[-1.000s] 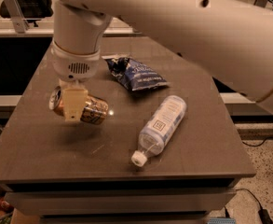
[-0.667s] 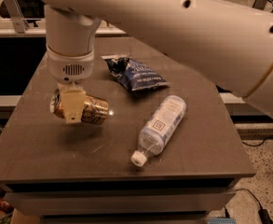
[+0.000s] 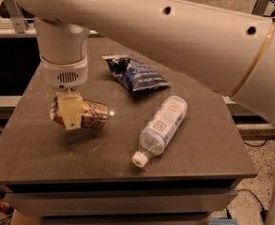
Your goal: Knock orange can over
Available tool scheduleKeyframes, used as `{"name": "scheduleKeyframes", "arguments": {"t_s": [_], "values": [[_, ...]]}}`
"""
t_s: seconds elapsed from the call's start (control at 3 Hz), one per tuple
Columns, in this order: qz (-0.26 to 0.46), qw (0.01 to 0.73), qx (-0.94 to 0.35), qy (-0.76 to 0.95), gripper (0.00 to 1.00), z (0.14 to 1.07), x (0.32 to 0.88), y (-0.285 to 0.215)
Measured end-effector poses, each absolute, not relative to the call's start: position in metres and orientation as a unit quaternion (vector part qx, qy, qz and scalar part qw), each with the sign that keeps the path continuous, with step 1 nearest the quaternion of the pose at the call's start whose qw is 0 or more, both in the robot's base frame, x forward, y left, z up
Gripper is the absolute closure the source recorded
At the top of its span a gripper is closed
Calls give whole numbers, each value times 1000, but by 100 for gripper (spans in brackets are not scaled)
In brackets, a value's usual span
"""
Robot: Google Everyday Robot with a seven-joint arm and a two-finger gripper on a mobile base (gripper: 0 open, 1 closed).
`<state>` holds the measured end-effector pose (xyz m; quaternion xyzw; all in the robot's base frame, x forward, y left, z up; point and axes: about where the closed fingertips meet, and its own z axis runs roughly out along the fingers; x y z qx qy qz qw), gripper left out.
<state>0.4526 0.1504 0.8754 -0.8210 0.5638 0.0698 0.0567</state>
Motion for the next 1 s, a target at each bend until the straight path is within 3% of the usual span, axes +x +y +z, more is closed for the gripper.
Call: {"name": "scheduleKeyframes", "arguments": {"t_s": [1.0], "values": [[94,43,-818,566,100,847,446,155]]}}
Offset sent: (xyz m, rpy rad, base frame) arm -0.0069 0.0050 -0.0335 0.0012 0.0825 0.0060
